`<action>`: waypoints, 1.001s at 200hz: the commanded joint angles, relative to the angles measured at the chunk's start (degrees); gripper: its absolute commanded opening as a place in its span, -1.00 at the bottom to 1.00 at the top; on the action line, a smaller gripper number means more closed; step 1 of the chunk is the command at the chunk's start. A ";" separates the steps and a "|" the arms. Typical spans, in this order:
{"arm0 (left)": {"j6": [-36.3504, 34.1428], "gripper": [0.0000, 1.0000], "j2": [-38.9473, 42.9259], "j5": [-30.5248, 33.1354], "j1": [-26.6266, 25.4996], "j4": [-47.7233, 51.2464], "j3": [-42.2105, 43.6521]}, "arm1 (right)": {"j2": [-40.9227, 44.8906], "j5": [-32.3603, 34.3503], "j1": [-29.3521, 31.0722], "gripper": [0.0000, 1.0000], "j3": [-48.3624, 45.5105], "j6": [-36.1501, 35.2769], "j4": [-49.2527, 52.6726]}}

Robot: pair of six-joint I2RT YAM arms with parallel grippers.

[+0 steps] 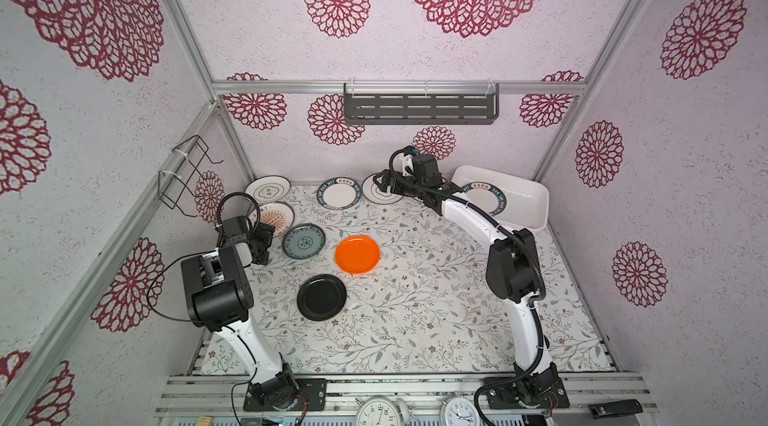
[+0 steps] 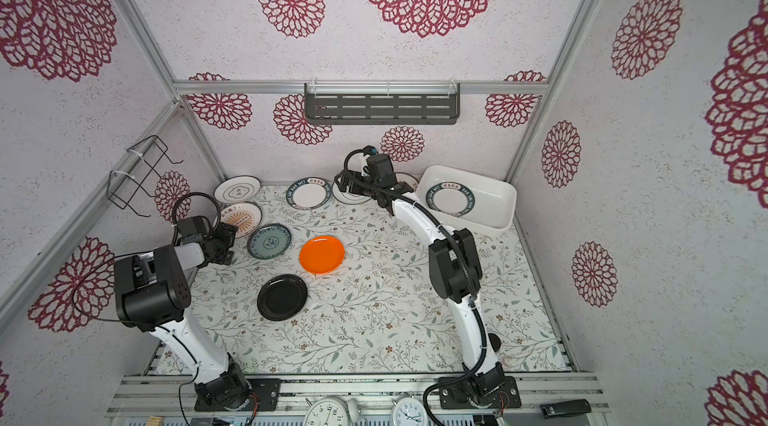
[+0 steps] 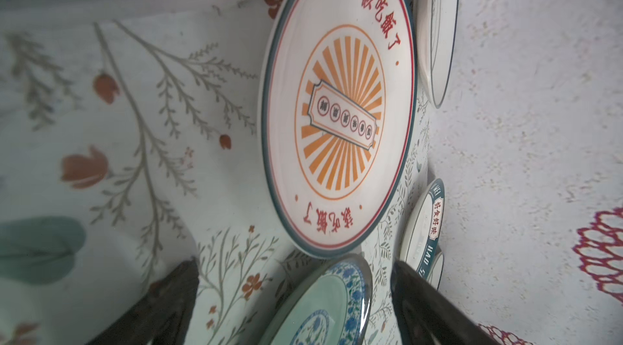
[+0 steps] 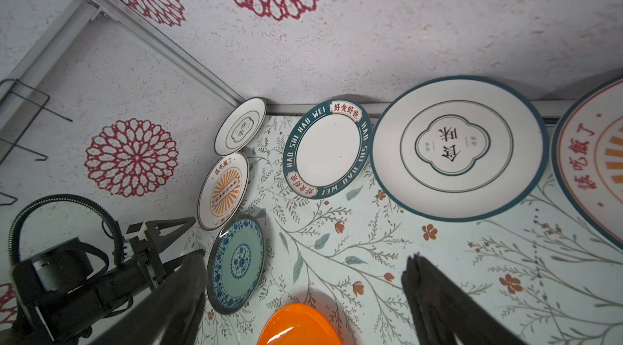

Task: Place the plates into the plastic bin on the countertop
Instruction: 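Grip the orange-sunburst plate's edge with the left gripper and lift it upright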

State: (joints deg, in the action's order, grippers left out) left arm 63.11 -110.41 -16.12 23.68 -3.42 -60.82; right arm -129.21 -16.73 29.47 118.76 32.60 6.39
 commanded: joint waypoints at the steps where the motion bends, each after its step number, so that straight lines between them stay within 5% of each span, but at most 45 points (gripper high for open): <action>1: 2.15 0.79 -4.55 0.73 0.40 -2.55 -1.36 | -1.89 -2.86 -1.82 0.90 4.26 2.74 -3.99; 69: 6.92 0.41 -9.18 1.19 -0.09 -6.20 -2.28 | -6.11 -2.58 -4.17 0.89 9.30 8.21 -3.36; 93: 7.20 -0.23 -9.46 1.31 -0.15 -6.06 -2.42 | -6.35 -1.92 -4.58 0.88 9.30 9.12 -3.37; 112: 7.56 -0.49 -9.11 1.57 -0.22 -6.04 -1.63 | -6.42 -1.51 -4.86 0.88 9.34 9.37 -3.14; 158: 8.35 -0.87 -6.66 1.55 -0.64 -8.40 1.06 | -6.10 -2.02 -5.28 0.88 9.30 8.81 -2.05; 200: 9.93 -1.00 0.09 0.64 -1.33 -13.78 4.48 | -5.60 -3.47 -5.15 0.87 9.06 8.32 -0.73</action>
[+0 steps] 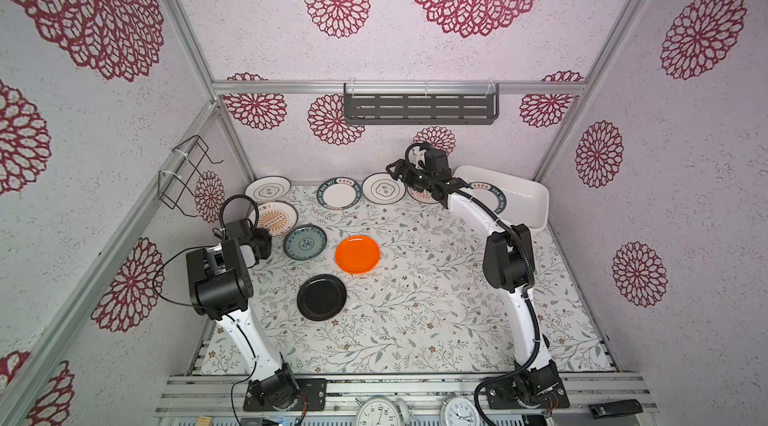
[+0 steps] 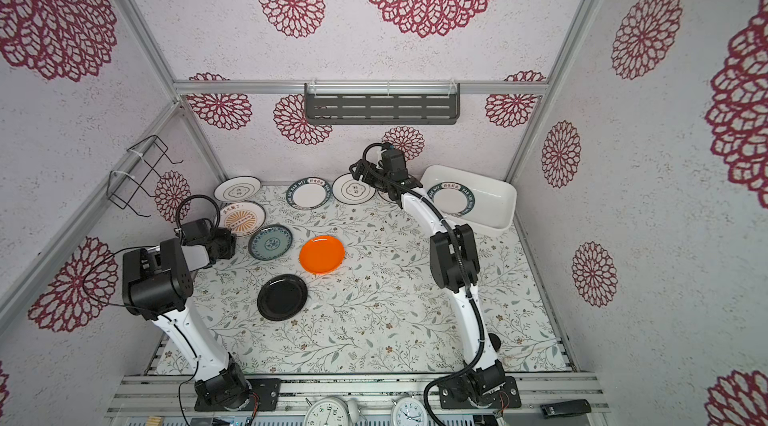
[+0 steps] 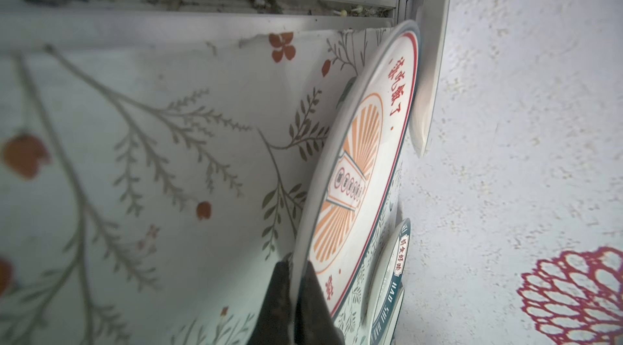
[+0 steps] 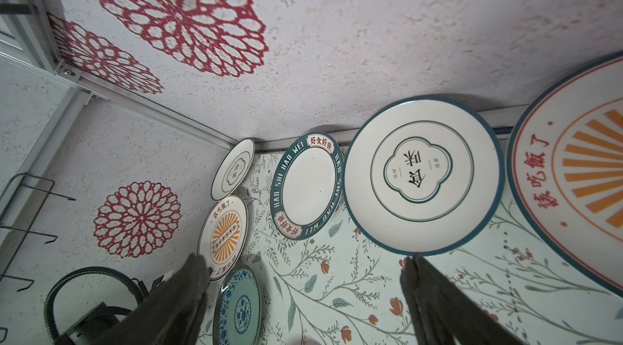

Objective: Place the plates into the plastic bin on the countertop

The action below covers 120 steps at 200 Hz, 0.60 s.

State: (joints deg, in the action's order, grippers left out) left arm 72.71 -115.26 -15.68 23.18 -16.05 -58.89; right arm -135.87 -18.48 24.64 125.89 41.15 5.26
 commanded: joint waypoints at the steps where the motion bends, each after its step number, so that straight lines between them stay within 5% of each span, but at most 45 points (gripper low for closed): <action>1: 0.42 -1.00 5.13 0.12 -0.84 -1.38 2.65 | 1.10 -1.77 -0.31 0.87 1.92 -0.30 0.43; 60: 2.09 -1.00 16.34 0.89 -3.89 -5.23 7.34 | 4.19 -3.31 -0.05 0.86 -2.38 -1.24 -0.16; 120: 1.31 -1.00 24.49 -3.03 -8.71 3.36 5.79 | 6.75 -6.12 1.03 0.86 -6.71 -1.49 -0.47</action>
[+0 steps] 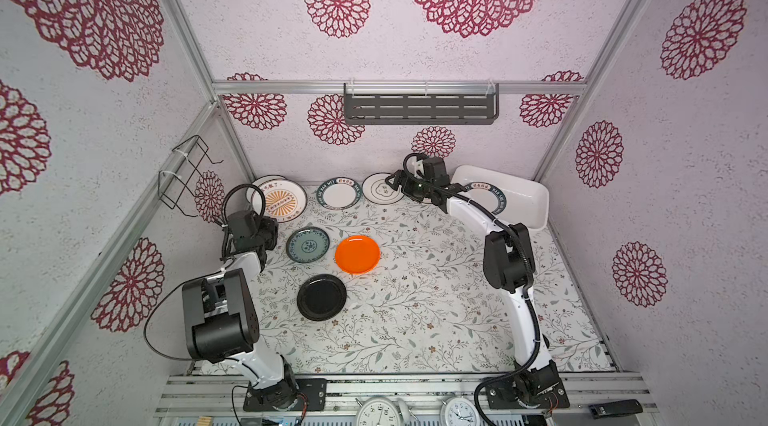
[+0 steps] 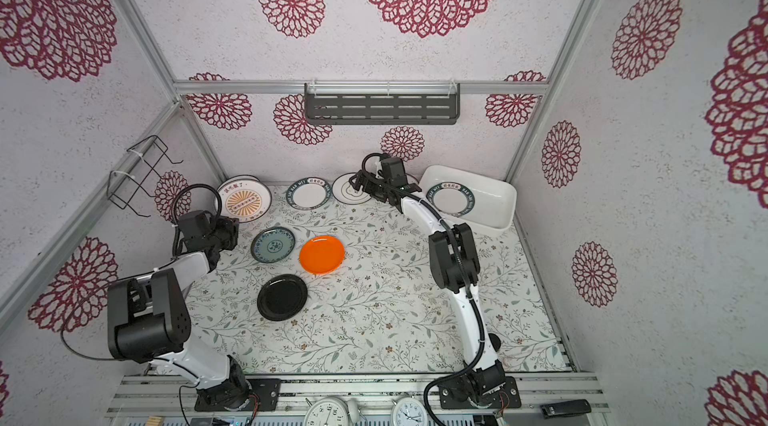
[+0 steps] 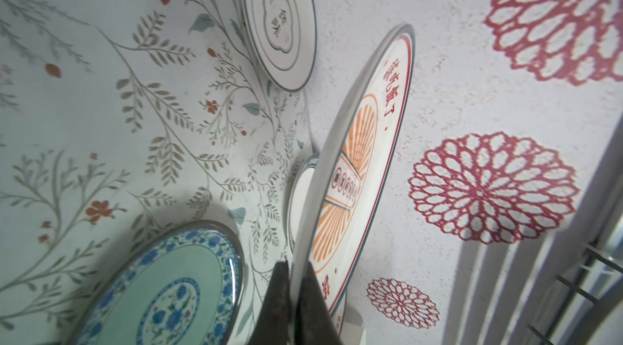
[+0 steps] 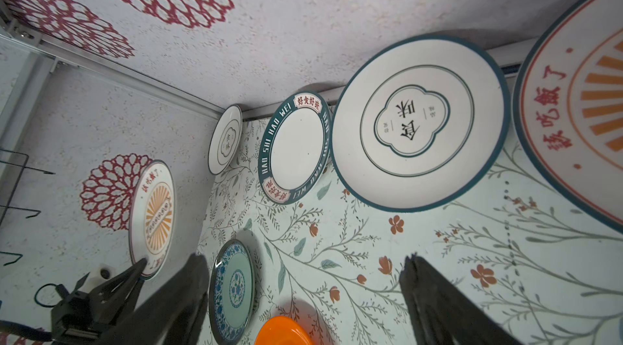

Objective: Place the plates into the plastic bin on the countertop

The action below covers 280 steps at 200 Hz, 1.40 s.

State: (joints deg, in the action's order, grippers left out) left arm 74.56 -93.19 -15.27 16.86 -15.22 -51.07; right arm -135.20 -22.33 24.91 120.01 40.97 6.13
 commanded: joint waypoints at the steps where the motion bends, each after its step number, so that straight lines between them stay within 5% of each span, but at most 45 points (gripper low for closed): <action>1: -0.55 -1.00 2.45 -3.58 -2.55 2.68 -2.12 | 6.12 -2.28 0.81 0.86 -0.96 -1.33 -1.36; 75: -7.17 -1.00 4.65 -14.23 -13.54 11.35 -8.28 | 7.24 -5.51 5.82 0.87 -5.50 -1.42 -3.30; 150: -11.44 -1.00 4.22 -18.36 -17.48 15.39 -12.54 | 7.90 -4.30 7.02 0.44 -5.87 -0.93 -2.37; 226: -11.70 -1.00 6.78 -10.09 -14.50 17.65 -11.67 | 16.37 1.73 6.32 0.74 -14.31 -2.28 -4.70; 280: -14.39 -1.00 3.51 -16.43 -14.95 19.75 -16.18 | 17.35 -2.59 6.80 0.74 -16.72 2.22 -13.43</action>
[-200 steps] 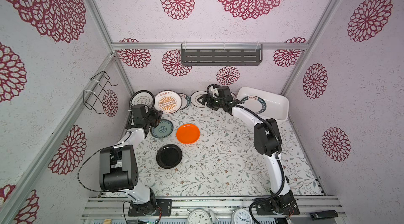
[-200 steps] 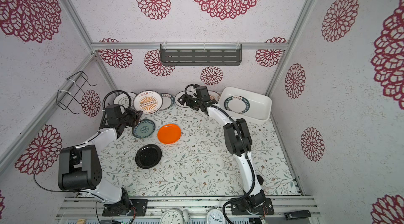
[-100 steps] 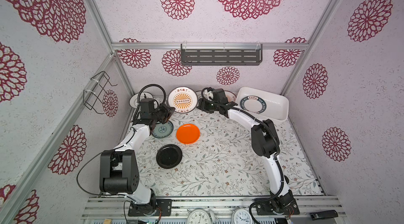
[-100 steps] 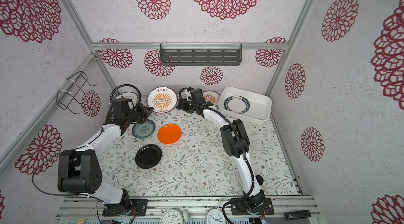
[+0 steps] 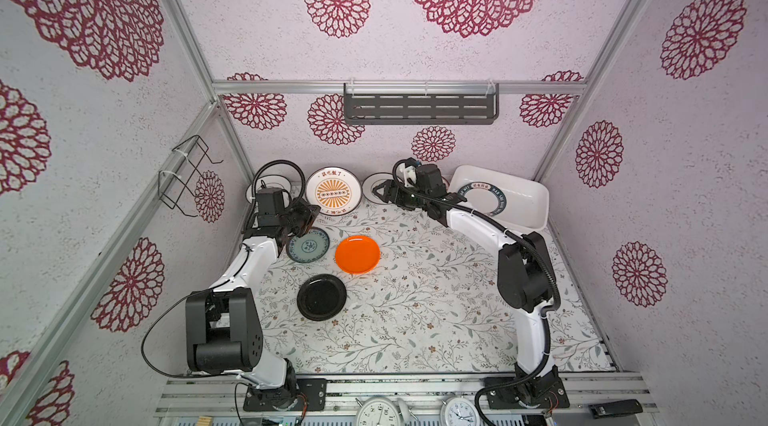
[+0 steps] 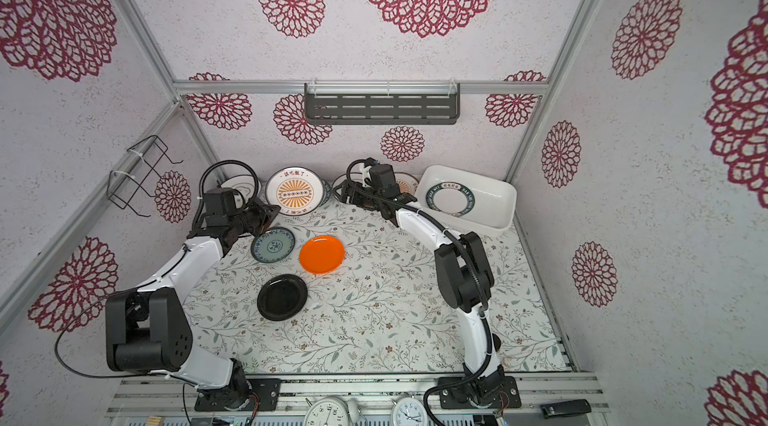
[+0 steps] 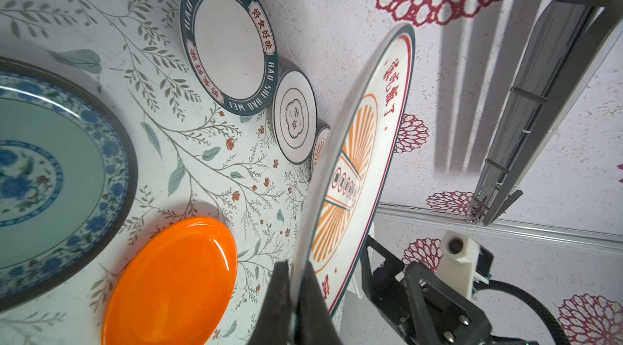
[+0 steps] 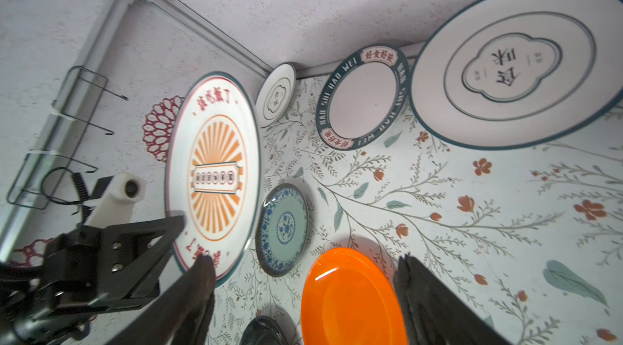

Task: Place the plates into the plastic bin on the countertop
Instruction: 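Grip the sunburst plate with the right gripper while the left gripper releases it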

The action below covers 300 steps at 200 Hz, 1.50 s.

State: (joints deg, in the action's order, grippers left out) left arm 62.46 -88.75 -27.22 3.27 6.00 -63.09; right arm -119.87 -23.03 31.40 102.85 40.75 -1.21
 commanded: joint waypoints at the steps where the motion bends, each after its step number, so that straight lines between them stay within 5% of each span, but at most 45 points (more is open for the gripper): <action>1: -2.35 -1.00 -1.00 -4.58 -1.43 -1.45 -4.24 | 2.03 -1.89 0.31 0.74 0.43 2.44 -6.08; 44: -2.59 -1.00 -1.63 -5.39 -4.74 -2.76 -5.31 | -1.00 -1.34 0.51 0.40 3.38 4.07 -4.23; 118: -2.84 -1.00 -2.13 -6.67 -5.24 -4.17 -6.24 | -1.50 0.55 0.44 -0.62 4.47 3.58 -1.25; 139: -2.95 -0.81 -2.21 -6.53 -5.23 -4.09 -6.76 | -1.68 0.87 0.45 -0.86 4.44 3.73 -0.94; 164: -3.69 -0.55 -2.30 -6.42 -5.20 -3.22 -7.44 | -1.77 0.38 0.34 -0.92 4.47 3.48 -1.24; 217: -6.03 0.51 -1.93 -4.15 -4.68 0.66 -8.82 | -1.69 -0.91 -1.35 -0.97 4.55 4.73 -2.21; 300: -11.29 1.00 1.51 6.25 -5.02 4.32 -9.62 | -0.76 -0.84 -11.27 -0.99 5.08 4.51 -0.40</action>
State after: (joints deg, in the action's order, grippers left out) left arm 53.45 -89.95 -24.91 -1.61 11.51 -72.69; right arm -121.95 -23.90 23.99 105.86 46.11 -0.40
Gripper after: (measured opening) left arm 0.966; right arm 0.066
